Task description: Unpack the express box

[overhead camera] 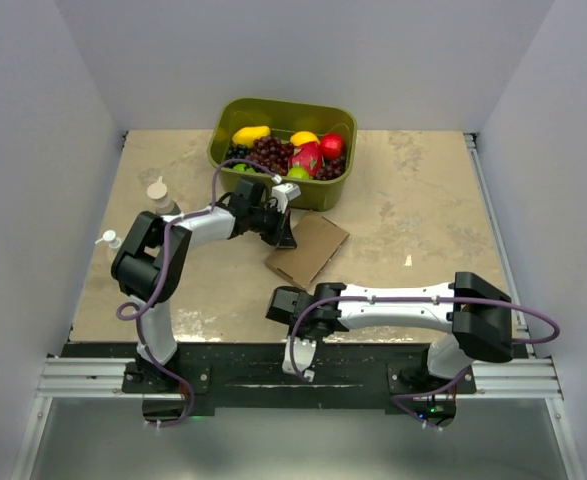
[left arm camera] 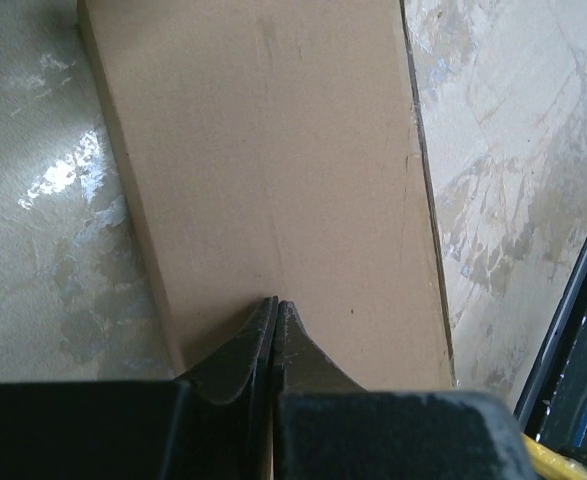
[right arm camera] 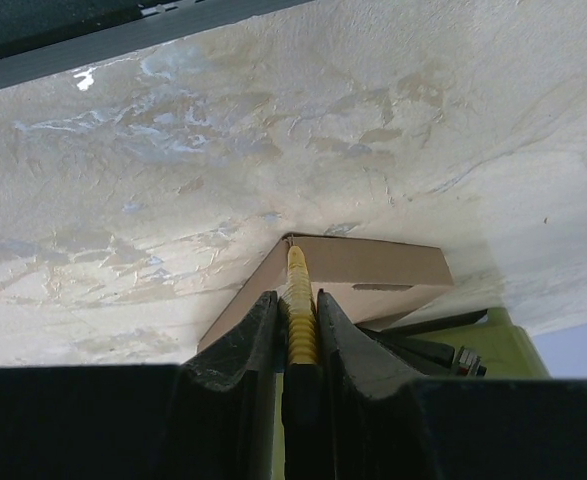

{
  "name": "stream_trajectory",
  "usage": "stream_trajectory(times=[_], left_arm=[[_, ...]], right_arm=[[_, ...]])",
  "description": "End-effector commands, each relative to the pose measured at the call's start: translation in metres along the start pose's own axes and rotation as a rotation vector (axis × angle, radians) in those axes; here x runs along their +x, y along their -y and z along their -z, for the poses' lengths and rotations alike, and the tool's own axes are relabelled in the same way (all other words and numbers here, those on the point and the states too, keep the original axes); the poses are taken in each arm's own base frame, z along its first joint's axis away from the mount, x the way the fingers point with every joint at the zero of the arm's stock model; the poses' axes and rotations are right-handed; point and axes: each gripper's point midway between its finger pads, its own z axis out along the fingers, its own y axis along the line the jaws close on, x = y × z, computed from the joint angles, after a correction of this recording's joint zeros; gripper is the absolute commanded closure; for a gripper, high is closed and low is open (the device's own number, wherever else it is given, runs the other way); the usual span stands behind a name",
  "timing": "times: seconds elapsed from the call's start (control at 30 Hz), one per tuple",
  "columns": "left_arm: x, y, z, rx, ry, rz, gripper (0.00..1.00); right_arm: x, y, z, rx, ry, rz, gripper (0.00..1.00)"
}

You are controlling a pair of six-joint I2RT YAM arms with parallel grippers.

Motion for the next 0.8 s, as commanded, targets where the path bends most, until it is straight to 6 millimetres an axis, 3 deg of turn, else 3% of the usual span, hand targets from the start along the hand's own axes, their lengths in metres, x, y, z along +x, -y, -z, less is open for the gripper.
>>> stream_trajectory(times=[0.0, 0.77], left_arm=[[0.029, -0.026, -0.010, -0.098, -0.084, 0.025, 0.99], [0.038, -0.038, -0.016, -0.135, -0.110, -0.009, 1.00]], right_arm=[[0.021, 0.010, 0.017, 0.016, -0.085, -0.022, 1.00], [0.035, 0.005, 0.035, -0.030, -0.141, -0.014, 1.00]])
